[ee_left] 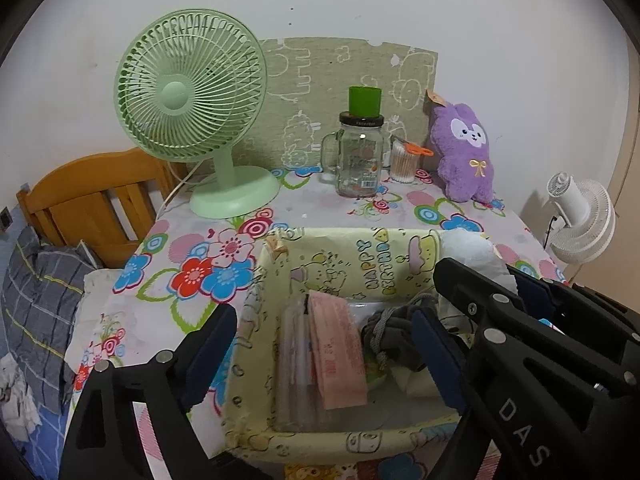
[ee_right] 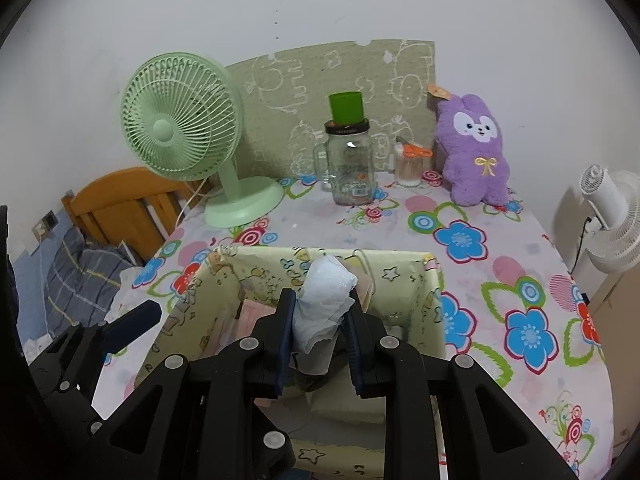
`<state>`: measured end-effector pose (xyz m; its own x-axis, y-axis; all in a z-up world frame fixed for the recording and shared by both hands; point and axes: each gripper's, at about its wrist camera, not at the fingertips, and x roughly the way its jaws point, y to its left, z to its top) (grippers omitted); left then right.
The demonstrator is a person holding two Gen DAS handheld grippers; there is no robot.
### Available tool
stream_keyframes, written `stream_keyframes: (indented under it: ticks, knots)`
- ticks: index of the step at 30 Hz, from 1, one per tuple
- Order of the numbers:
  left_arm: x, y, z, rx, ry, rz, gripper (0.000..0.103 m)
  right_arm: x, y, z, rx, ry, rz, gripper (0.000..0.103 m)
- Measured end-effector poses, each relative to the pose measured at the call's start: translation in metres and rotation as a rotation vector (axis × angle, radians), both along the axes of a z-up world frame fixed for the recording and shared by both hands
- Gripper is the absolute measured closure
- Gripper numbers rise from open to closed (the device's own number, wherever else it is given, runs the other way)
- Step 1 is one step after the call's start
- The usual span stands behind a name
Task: Organize soft objects
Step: 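Lower both tools into the box and open them to release the packet and tissue, then withdraw both open tools from the box toward the black bag and yellow packet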
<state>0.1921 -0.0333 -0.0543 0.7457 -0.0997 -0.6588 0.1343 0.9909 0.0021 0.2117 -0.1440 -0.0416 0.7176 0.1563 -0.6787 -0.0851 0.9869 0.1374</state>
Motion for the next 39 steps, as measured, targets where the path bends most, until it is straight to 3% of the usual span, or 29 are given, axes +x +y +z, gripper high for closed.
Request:
stream_keyframes:
  ticks: [7, 10, 11, 12, 18, 37, 39]
  knots:
    - [-0.006, 0.004, -0.002, 0.026, 0.007, 0.016, 0.01, -0.002, 0.006, -0.004, 0.002, 0.026, 0.034, 0.066]
    - [-0.009, 0.007, -0.001, 0.015, 0.011, 0.016, 0.01, -0.005, 0.006, -0.003, 0.0, 0.022, 0.023, 0.04]
    - [-0.01, 0.007, -0.001, 0.009, 0.011, 0.012, 0.01, -0.006, 0.006, -0.002, 0.006, 0.023, 0.027, 0.025]
    - [-0.011, 0.007, 0.0, 0.008, 0.008, 0.01, 0.01, -0.007, 0.006, -0.002, 0.01, 0.019, 0.03, 0.021]
    - [-0.02, 0.008, 0.007, 0.005, -0.005, 0.006, 0.008, -0.017, 0.007, 0.006, -0.009, 0.011, 0.018, 0.017]
    - [-0.064, 0.004, 0.03, -0.018, -0.065, -0.025, 0.008, -0.063, 0.001, 0.038, -0.028, -0.046, 0.005, 0.017]
    - [-0.069, 0.004, 0.033, -0.026, -0.07, -0.031, 0.008, -0.07, 0.001, 0.042, -0.037, -0.053, 0.0, 0.013]
